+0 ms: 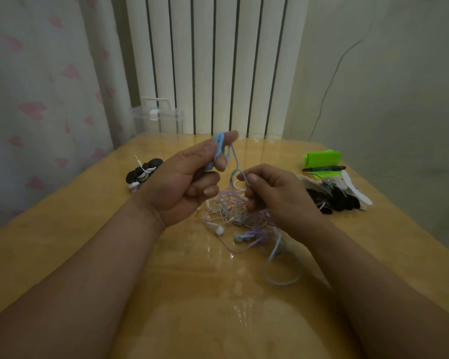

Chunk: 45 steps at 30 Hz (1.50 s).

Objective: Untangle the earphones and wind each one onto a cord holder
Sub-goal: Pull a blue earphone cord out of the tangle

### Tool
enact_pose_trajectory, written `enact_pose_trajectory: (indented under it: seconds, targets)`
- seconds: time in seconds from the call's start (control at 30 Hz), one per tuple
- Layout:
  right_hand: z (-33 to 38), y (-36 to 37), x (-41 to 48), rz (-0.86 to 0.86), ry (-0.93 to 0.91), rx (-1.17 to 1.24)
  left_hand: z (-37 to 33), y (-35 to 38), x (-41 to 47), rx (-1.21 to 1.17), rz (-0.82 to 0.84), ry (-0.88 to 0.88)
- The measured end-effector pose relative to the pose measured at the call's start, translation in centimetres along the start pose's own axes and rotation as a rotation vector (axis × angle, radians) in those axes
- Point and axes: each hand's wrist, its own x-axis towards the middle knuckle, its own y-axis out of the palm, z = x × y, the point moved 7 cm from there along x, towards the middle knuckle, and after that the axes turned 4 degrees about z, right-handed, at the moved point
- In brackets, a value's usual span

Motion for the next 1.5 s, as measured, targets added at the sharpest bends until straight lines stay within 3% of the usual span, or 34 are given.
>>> enact_pose_trajectory:
  seconds: [0.27, 0.37, 0.53, 0.8, 1.03, 1.27, 1.37, 1.5]
  targets:
    - [1.3, 2.5, -0.7, 0.171, -0.105, -0.301, -0.4, -2.9, -0.2, 0.093, -0.342, 0.085]
    - [2.0, 3.2, -1.3, 0.224, -0.121, -0.311, -0.6, -3.5, -0.4, 0.292, -0.395, 0.106]
    - [3.1, 3.0, -1.6, 0.197, -0.167, -0.091, -0.6, -2.3, -0.6, 0.829, -0.419, 0.083]
    - [3.9, -0.9, -0.9, 0.047, -0.197, 0.406, 1.3, -1.0, -0.2, 0.983, -0.231, -0.067]
    - [1.6, -3.2, 0.0, -0.164, -0.103, 0.511, 2.1, 0.4, -0.3, 0.620, -0.045, -0.183]
    - [0.1, -2.8, 0.4, -0.179, -0.019, 0.414, 2.3, 1.7, -0.8, 0.311, 0.150, -0.241]
    - [-0.4, -1.4, 0.4, -0.125, 0.038, 0.388, 1.9, 1.5, -0.6, 0.184, 0.142, -0.173]
    - [-0.4, 1.1, 0.3, 0.028, 0.060, 0.398, 1.2, 0.4, 0.0, 0.026, -0.027, -0.046]
